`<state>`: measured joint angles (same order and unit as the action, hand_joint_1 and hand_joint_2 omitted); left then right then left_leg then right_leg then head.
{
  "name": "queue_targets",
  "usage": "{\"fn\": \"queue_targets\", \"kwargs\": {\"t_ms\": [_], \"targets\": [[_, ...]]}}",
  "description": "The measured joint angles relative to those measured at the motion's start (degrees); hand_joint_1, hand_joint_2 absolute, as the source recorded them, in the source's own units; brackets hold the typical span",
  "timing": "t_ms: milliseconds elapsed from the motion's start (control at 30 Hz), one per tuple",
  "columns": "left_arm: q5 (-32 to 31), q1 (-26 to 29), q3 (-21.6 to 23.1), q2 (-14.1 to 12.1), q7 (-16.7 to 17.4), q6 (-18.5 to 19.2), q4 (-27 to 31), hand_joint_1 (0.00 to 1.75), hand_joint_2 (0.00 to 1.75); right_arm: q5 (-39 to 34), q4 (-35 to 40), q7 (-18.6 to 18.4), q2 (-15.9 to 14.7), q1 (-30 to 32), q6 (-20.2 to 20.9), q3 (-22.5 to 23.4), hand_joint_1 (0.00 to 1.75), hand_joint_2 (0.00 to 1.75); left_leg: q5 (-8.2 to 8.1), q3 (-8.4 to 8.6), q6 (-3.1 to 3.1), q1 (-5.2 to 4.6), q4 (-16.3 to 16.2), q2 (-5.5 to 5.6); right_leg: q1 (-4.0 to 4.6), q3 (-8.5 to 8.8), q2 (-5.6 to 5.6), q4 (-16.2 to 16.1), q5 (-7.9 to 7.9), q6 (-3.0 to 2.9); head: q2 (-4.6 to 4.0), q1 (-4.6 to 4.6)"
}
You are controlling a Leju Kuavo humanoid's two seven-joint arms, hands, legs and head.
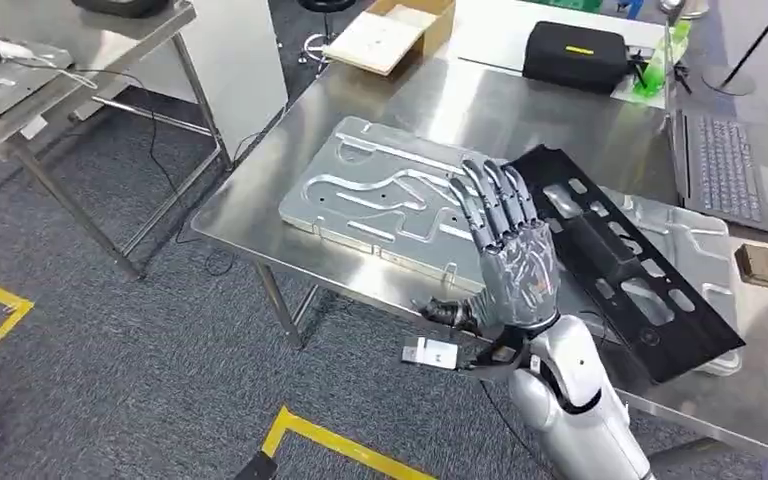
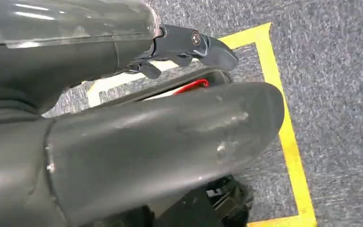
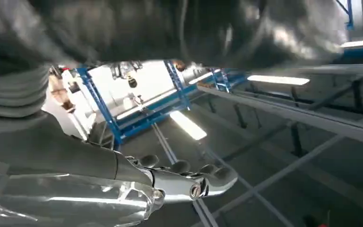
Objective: Take the parts from the cabinet and place them on the table.
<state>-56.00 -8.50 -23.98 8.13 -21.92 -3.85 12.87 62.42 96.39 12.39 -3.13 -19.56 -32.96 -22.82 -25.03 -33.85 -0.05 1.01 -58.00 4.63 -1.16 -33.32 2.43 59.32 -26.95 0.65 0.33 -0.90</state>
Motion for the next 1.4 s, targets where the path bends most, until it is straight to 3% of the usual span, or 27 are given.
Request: {"fn": "queue_targets", "kwargs": {"t_ms": [33,67,100,167,233,267,333,367,400,533,600,700,767,833,867,900,967,1033,1067,1100,1133,1200,1233,1267,1333,1367,1400], "targets": [[0.0,0.08,0.02,0.0,-0.02,0.0,0.0,0.0,0.0,-0.07,0.15,0.0,0.11,-0.04,0.0,-0.31,0.0,0.0,-0.36,-0.27,-0.22,0.2,-0.49,-0.21,-0.7,0.22,-0.66,-0.86,0.47,-0.73,0.0,0.09],[0.0,0.07,0.0,0.0,-0.02,-0.02,0.0,0.0,0.0,-0.09,0.31,0.0,0.15,-0.11,-0.02,-0.57,0.0,0.0,-1.63,-0.95,-0.33,0.07,-2.1,-2.18,-0.35,0.42,-1.16,-1.09,0.58,-1.04,0.0,0.09],[0.0,-0.07,0.0,0.0,-0.04,-0.02,0.0,0.0,0.0,-0.13,0.37,0.0,0.17,-0.2,-0.11,-0.72,0.0,0.0,-3.57,-2.45,-0.41,0.09,-5.13,-3.11,-0.22,0.4,-1.74,-1.1,0.61,-1.57,0.0,0.26],[0.0,-0.14,0.0,0.0,-0.07,0.0,0.0,0.0,0.0,-0.28,0.39,-0.02,0.15,-0.07,-0.28,-0.85,0.0,0.0,-7.44,-6.55,-0.56,0.11,-13.84,-3.68,0.31,0.29,-3.13,-1.0,0.52,-1.81,0.0,0.26],[0.0,0.13,0.0,0.0,-0.07,0.0,0.0,0.0,0.0,-0.39,0.39,-0.04,0.17,-0.06,-0.37,-1.05,0.0,0.0,-7.5,-8.04,-0.57,0.11,-16.86,-3.76,0.64,0.17,-4.4,-0.85,0.4,-1.98,0.0,0.24],[0.0,0.22,0.0,0.0,-0.04,0.0,0.0,0.0,0.0,-0.5,0.39,-0.18,0.17,-0.06,-0.48,-1.11,0.0,0.0,-5.86,-6.99,-0.46,0.11,-14.77,-3.92,0.74,0.17,-4.94,-0.72,0.29,-1.99,0.0,0.26],[0.0,0.18,0.0,0.0,-0.04,0.0,0.0,0.0,0.0,-0.68,0.44,-0.44,0.17,-0.1,-0.87,-1.18,0.0,0.0,-1.22,-2.04,0.03,0.0,-5.56,-5.36,0.92,0.35,-6.1,-0.51,-0.01,-1.86,0.0,0.26],[0.0,0.07,0.0,0.0,-0.07,0.0,0.0,0.0,0.0,-0.7,0.46,-0.48,0.17,-0.13,-0.98,-1.22,0.0,0.0,-0.99,-0.26,0.38,-0.35,-1.71,-7.89,1.03,0.42,-6.6,-0.38,-0.16,-1.66,0.0,0.26],[-0.02,-0.11,0.0,0.0,-0.07,0.0,0.0,0.0,0.0,-0.72,0.46,-0.5,0.15,-0.13,-1.05,-1.22,0.0,0.0,-1.11,0.09,0.82,-0.96,-0.91,-8.26,1.5,0.28,-6.94,-0.05,-0.38,-1.29,0.0,0.26],[-0.04,0.24,0.0,-0.11,-0.09,0.0,0.0,0.0,0.0,-0.76,0.48,-0.55,0.17,-0.13,-1.16,-1.24,0.0,0.0,-0.48,-0.19,2.04,-0.94,-0.4,-5.99,1.45,0.65,-8.91,-0.3,-0.42,-0.26,0.0,0.24],[-0.28,0.14,0.02,-0.07,-0.07,0.04,0.0,0.0,0.0,-0.79,0.63,-0.68,0.15,-0.07,-1.71,-1.24,0.0,0.0,0.01,-0.06,2.57,-0.52,0.0,-5.12,0.84,-0.89,-4.71,3.26,-3.38,0.37,0.0,0.2],[-0.48,-0.1,0.09,0.0,-0.09,0.2,0.0,0.0,0.0,-0.79,0.68,-0.76,-0.04,0.92,-2.27,-1.24,0.0,0.0,0.15,-0.25,2.78,-0.52,-0.07,-3.43,0.7,-6.66,-2.83,15.52,-8.73,0.8,0.0,0.2],[-0.52,0.01,0.09,0.0,-0.02,0.22,0.0,0.0,0.0,-0.79,0.68,-0.76,-0.09,1.54,-2.38,-1.24,0.0,0.0,0.14,-0.26,2.76,-0.52,-0.23,-2.05,0.63,-7.11,-2.65,15.62,-6.76,0.78,0.0,0.2],[-0.46,-0.04,0.09,0.02,-0.02,0.22,0.0,0.0,0.0,-0.79,0.81,-0.76,-0.28,1.61,-2.64,-1.24,0.0,0.0,0.11,-0.21,2.67,-0.52,-0.42,-0.73,0.46,-3.18,-1.57,6.98,-1.53,0.36,0.0,0.2],[-0.42,-0.11,0.09,0.07,0.02,0.15,0.0,0.0,0.0,-0.79,0.94,-0.76,-0.28,1.65,-2.8,-1.24,0.0,0.0,0.11,-0.2,2.57,-0.5,-0.44,-0.09,0.39,-0.87,0.06,2.06,0.64,0.08,0.0,0.2],[-0.39,-0.2,0.09,0.13,0.29,-0.04,0.0,0.0,0.0,-0.79,0.98,-0.76,-0.28,1.77,-2.93,-1.24,0.0,0.0,0.19,-0.49,2.09,-0.72,-0.46,0.29,0.36,-0.06,2.15,0.18,-0.31,0.04,0.0,0.22],[-0.35,-0.26,0.09,0.13,0.7,-0.59,0.0,0.0,0.0,-0.79,1.18,-0.76,-0.28,2.2,-3.06,-1.22,0.0,0.0,0.41,-0.8,1.33,-0.37,-0.43,1.33,0.67,-0.17,1.0,-0.21,0.07,-0.11,0.0,0.24],[-0.33,-0.11,0.09,0.13,0.98,-1.16,0.0,0.0,0.0,-0.79,1.2,-0.77,-0.37,2.37,-3.08,-1.24,0.0,0.0,0.71,-1.0,0.44,-0.45,0.06,2.47,0.53,0.18,-0.13,-0.67,0.35,-0.88,0.0,0.22],[-0.33,-0.06,0.09,0.09,1.05,-1.38,0.0,0.0,0.0,-0.76,1.24,-0.76,-0.35,2.35,-3.1,-1.24,0.0,0.0,0.3,-1.07,0.4,-0.4,-0.46,1.33,0.21,0.37,-0.82,-1.26,0.71,-1.4,0.0,0.24],[-0.31,-0.13,0.09,0.09,1.12,-1.49,0.0,0.0,0.0,-0.76,1.31,-0.77,-0.33,2.5,-3.15,-1.24,0.0,0.0,-1.19,-1.8,0.13,-0.57,-2.23,-1.39,0.3,0.5,-1.39,-1.47,0.81,-1.57,0.0,0.28],[-0.2,-0.33,0.09,0.09,1.14,-1.49,0.0,0.0,0.0,-0.76,1.4,-0.76,-0.35,2.64,-3.26,-1.22,0.0,0.0,-3.21,-3.32,-0.03,-0.48,-5.37,-2.67,0.4,0.48,-2.06,-1.49,0.76,-2.16,0.0,0.24],[0.11,-0.45,0.09,0.09,1.22,-1.25,0.0,0.0,0.0,-0.76,1.4,-0.81,-0.37,3.12,-3.37,-1.24,0.0,0.0,-7.44,-7.58,-0.38,-0.36,-14.63,-3.7,0.71,0.43,-3.73,-1.46,0.67,-2.3,0.0,0.24],[0.28,-0.35,0.09,0.09,1.29,-1.01,0.0,0.0,0.0,-0.76,1.4,-0.81,-0.37,3.3,-3.39,-1.24,0.0,0.0,-8.1,-8.8,-0.52,-0.35,-17.31,-3.81,0.75,0.4,-4.44,-1.44,0.61,-2.34,0.0,0.26],[0.37,-0.22,0.09,0.09,1.33,-0.87,0.0,0.0,0.0,-0.76,1.4,-0.81,-0.37,3.46,-3.39,-1.24,0.0,0.0,-7.73,-8.92,-0.55,-0.32,-17.7,-3.95,0.78,0.41,-5.15,-1.42,0.56,-2.32,0.0,0.26],[0.7,-0.14,0.04,0.09,1.33,-0.57,0.0,0.0,0.0,-0.76,1.4,-0.81,-0.37,3.51,-3.43,-1.24,0.0,0.0,-4.27,-6.0,-0.51,-0.3,-12.29,-4.46,0.8,0.45,-6.36,-1.27,0.37,-2.19,0.0,0.26],[0.94,-0.17,-0.02,0.09,1.25,-0.28,0.0,0.0,0.0,-0.76,1.4,-0.81,-0.37,3.51,-3.52,-1.22,0.0,0.0,-1.65,-2.97,-0.36,-0.32,-6.74,-5.35,0.81,0.56,-7.01,-1.08,0.15,-2.0,0.0,0.26],[1.18,-0.2,-0.07,0.09,1.05,-0.11,0.0,0.0,0.0,-0.76,1.46,-0.81,-0.37,3.52,-3.58,-1.24,0.0,0.0,-0.18,-0.62,-0.02,-0.51,-2.53,-7.96,0.96,0.65,-7.41,-0.86,-0.09,-1.76,0.0,0.26]]}}
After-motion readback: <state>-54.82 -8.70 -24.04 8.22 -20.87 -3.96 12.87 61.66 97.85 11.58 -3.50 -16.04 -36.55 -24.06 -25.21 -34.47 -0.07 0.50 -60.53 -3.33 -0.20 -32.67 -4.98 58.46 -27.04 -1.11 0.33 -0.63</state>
